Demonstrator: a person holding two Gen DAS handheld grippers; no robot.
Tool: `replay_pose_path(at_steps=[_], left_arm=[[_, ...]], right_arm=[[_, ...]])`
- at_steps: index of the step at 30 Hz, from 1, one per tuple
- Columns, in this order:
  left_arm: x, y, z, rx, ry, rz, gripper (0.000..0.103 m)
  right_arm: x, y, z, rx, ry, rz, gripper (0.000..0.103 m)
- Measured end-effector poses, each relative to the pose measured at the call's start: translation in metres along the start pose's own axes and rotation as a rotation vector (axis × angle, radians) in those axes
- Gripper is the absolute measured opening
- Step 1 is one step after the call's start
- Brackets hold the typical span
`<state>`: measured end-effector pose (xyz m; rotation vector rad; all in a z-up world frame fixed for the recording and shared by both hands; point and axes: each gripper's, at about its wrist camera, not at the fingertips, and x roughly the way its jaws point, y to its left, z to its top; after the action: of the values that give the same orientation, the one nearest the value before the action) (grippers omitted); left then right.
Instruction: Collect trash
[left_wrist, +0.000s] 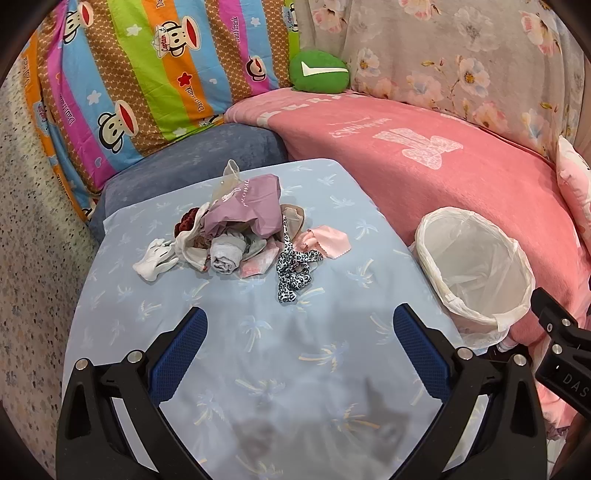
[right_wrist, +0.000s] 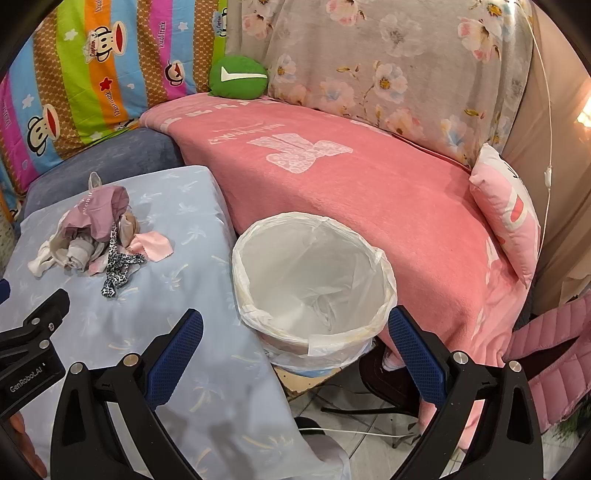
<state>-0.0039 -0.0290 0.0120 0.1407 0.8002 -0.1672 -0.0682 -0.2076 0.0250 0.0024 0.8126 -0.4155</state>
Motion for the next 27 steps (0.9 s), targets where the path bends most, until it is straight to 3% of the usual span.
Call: replay_pose_path(at_steps=[27], left_arm=[[0.012,0.001,0.007,0.0,0.024,-0.049,0.096]], right_arm=[[0.006,-0.001,0.006,0.028,-0.001,-0.016,0.097]])
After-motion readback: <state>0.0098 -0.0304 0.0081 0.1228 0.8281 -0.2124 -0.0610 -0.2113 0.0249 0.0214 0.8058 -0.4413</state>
